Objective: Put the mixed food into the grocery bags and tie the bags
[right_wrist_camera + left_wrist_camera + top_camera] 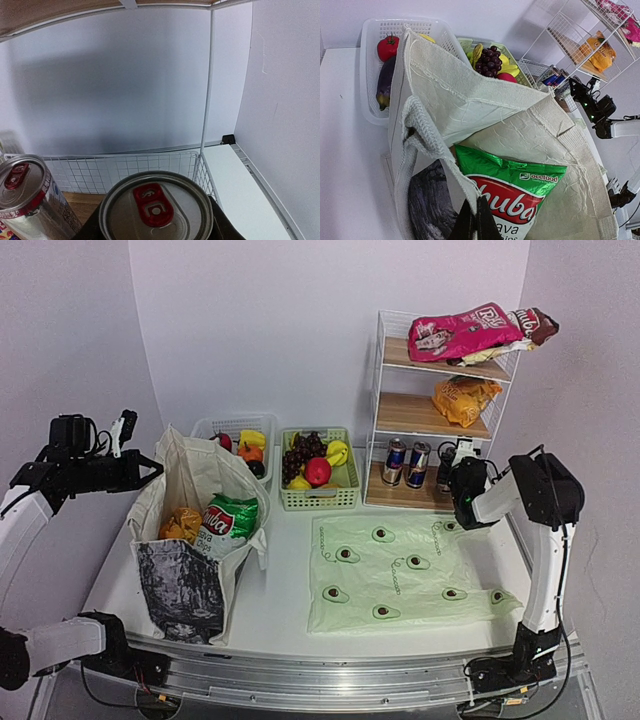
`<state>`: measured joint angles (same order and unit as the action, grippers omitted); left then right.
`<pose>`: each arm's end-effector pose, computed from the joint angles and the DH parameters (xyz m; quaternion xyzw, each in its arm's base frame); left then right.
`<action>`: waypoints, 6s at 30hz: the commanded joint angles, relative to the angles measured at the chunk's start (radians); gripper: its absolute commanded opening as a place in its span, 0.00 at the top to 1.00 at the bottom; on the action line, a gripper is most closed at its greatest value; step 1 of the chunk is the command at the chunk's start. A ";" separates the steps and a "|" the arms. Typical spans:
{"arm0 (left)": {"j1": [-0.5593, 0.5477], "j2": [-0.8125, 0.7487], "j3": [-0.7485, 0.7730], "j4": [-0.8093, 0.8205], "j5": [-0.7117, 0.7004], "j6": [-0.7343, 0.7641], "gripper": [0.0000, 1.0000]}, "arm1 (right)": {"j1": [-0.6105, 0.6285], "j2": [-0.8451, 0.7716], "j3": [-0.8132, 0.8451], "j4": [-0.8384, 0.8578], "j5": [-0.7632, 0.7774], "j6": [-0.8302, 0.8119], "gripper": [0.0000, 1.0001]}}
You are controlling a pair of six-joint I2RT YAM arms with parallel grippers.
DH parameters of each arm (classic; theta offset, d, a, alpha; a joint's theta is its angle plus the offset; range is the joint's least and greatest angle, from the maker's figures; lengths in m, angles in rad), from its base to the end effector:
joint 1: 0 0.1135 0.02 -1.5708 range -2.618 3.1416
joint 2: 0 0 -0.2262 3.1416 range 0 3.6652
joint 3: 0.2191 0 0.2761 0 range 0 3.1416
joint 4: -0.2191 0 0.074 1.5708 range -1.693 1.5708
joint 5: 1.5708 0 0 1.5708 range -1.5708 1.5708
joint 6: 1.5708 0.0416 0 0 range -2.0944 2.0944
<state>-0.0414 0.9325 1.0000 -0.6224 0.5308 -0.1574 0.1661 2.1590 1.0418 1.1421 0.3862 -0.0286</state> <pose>0.2424 -0.0311 0.3153 0.0785 0.8491 -0.2746 0.4443 0.4267 0.0556 0.0885 0.0701 0.6954 -0.0854 0.7101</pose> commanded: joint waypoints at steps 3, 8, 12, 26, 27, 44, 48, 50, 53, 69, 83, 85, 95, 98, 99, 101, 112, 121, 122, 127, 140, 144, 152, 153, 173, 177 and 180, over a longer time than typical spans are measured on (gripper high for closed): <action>0.001 -0.001 0.034 0.060 0.004 0.010 1.00 | -0.002 -0.050 -0.040 0.043 -0.069 0.002 0.70; 0.000 -0.011 0.022 0.070 0.012 0.007 1.00 | 0.015 -0.111 -0.114 0.043 -0.097 -0.018 0.72; 0.000 -0.011 0.018 0.076 0.024 0.008 1.00 | 0.026 -0.152 -0.179 0.044 -0.095 -0.025 0.73; 0.000 -0.009 0.016 0.086 0.047 0.013 1.00 | 0.059 -0.221 -0.282 0.042 -0.058 -0.091 0.79; 0.000 -0.009 0.018 0.086 0.049 0.015 1.00 | 0.057 -0.209 -0.271 0.042 -0.049 -0.091 0.79; 0.000 -0.006 0.020 0.089 0.039 0.016 1.00 | 0.061 -0.229 -0.264 -0.195 0.113 -0.193 0.90; 0.002 0.000 0.019 0.095 0.044 0.015 1.00 | 0.065 -0.282 -0.230 -0.373 0.144 -0.204 0.92; 0.001 -0.001 0.017 0.097 0.044 0.015 1.00 | 0.067 -0.309 -0.214 -0.452 0.163 -0.195 0.92; 0.001 -0.005 0.014 0.099 0.044 0.015 1.00 | 0.069 -0.341 -0.176 -0.615 0.179 -0.157 0.92; 0.001 -0.017 0.002 0.105 0.048 0.025 1.00 | 0.069 -0.470 -0.128 -0.980 0.038 0.016 0.95; 0.001 -0.028 -0.006 0.111 0.055 0.022 1.00 | 0.054 -0.502 0.092 -1.389 -0.089 0.165 1.00; 0.001 -0.032 -0.006 0.107 0.051 0.024 1.00 | 0.054 -0.506 0.104 -1.422 -0.105 0.169 1.00; 0.001 -0.046 -0.014 0.118 0.059 0.020 1.00 | 0.053 -0.588 0.154 -1.649 -0.221 0.151 1.00; 0.001 -0.051 -0.013 0.119 0.062 0.019 1.00 | 0.027 -0.590 0.165 -1.681 -0.255 0.127 1.00; 0.001 -0.053 -0.012 0.119 0.063 0.019 1.00 | 0.015 -0.585 0.172 -1.690 -0.272 0.119 1.00; 0.000 -0.053 -0.008 0.119 0.067 0.021 1.00 | -0.012 -0.565 0.195 -1.705 -0.315 0.102 1.00; 0.001 -0.051 0.001 0.130 0.078 0.019 1.00 | -0.080 -0.429 0.385 -1.814 -0.355 -0.088 1.00; 0.001 -0.049 0.008 0.130 0.080 0.021 1.00 | -0.130 -0.329 0.545 -1.896 -0.398 -0.125 1.00; 0.001 -0.048 0.008 0.130 0.082 0.021 1.00 | -0.131 -0.315 0.562 -1.904 -0.405 -0.127 1.00; 0.001 -0.048 0.009 0.136 0.083 0.019 1.00 | -0.132 -0.282 0.610 -1.939 -0.442 -0.102 1.00; 0.000 -0.054 0.002 0.154 0.088 0.007 1.00 | -0.086 -0.516 0.411 -1.984 -0.482 0.012 1.00; 0.000 -0.056 0.001 0.155 0.091 0.003 1.00 | -0.037 -0.573 0.376 -2.032 -0.496 0.076 1.00; 0.001 -0.079 -0.011 0.138 0.088 0.002 1.00 | 0.145 -0.720 0.346 -2.096 -0.534 0.154 1.00; 0.000 -0.084 -0.014 0.137 0.088 0.002 1.00 | 0.166 -0.739 0.358 -2.107 -0.538 0.165 1.00; -0.001 -0.140 -0.054 0.089 0.039 0.000 1.00 | 0.914 -0.179 1.145 -1.105 -0.615 0.233 1.00; -0.002 -0.149 -0.053 0.092 0.037 -0.022 1.00 | 0.975 0.035 1.302 -1.027 -0.441 0.196 1.00; -0.002 -0.153 -0.049 0.093 0.040 -0.042 1.00 | 1.014 0.146 1.369 -1.017 -0.345 0.141 1.00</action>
<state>-0.0414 0.8097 0.9356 -0.6006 0.5714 -0.1707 1.1395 2.2186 2.2934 -0.0493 -0.1195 0.1630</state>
